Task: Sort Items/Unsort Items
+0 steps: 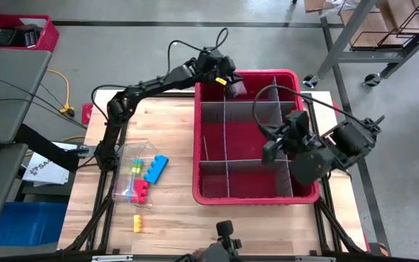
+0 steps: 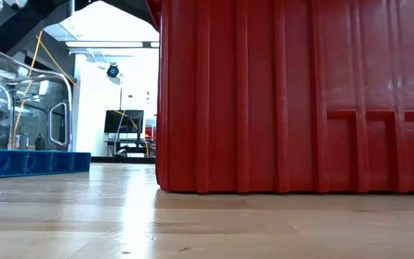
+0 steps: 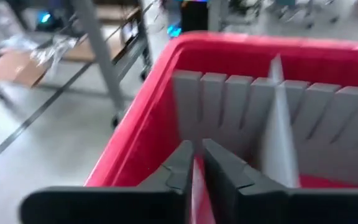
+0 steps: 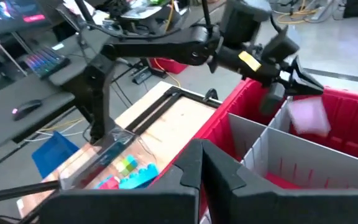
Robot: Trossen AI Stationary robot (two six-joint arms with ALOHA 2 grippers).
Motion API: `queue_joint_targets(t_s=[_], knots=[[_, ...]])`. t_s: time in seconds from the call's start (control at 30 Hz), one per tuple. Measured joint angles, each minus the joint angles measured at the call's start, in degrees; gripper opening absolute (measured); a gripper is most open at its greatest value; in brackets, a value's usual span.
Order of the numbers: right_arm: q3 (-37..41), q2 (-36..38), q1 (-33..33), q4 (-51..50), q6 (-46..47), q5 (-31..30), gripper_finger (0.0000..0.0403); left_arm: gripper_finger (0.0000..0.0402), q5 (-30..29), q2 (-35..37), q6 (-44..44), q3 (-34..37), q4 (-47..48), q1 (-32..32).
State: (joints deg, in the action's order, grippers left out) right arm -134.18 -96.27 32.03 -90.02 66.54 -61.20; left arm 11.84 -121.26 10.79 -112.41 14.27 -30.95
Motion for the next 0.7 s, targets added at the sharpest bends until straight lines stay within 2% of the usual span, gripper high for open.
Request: queue_joint_targets(t_s=[0.23,0.3,0.37,0.47,0.53,0.6,0.7], knots=[[0.0,0.0,-2.5,0.0,-3.7,3.9,0.0,0.0135,1.3,0.2,-0.5,-3.8,0.2,1.5],[0.0,0.0,-2.5,0.0,-5.4,4.4,0.0,0.0164,1.5,0.9,-3.6,-6.3,4.3,1.8],[0.0,0.0,-2.5,0.0,-7.2,4.7,0.0,0.0185,5.1,2.8,-6.8,-8.7,8.4,2.2],[0.0,0.0,-2.5,0.0,-10.5,4.7,0.0,0.0198,13.7,8.2,-8.6,-10.6,13.9,2.9],[0.0,0.0,-2.5,0.0,-13.0,4.6,0.0,0.0197,15.3,12.7,-8.6,-10.5,20.1,4.2],[0.0,0.0,-2.5,0.0,-15.8,4.7,0.0,0.0192,13.7,17.2,-6.7,-9.6,28.8,6.4],[0.0,0.0,-2.5,0.0,-19.2,4.8,0.0,0.018,6.9,24.5,-5.8,-6.0,39.8,12.0]])
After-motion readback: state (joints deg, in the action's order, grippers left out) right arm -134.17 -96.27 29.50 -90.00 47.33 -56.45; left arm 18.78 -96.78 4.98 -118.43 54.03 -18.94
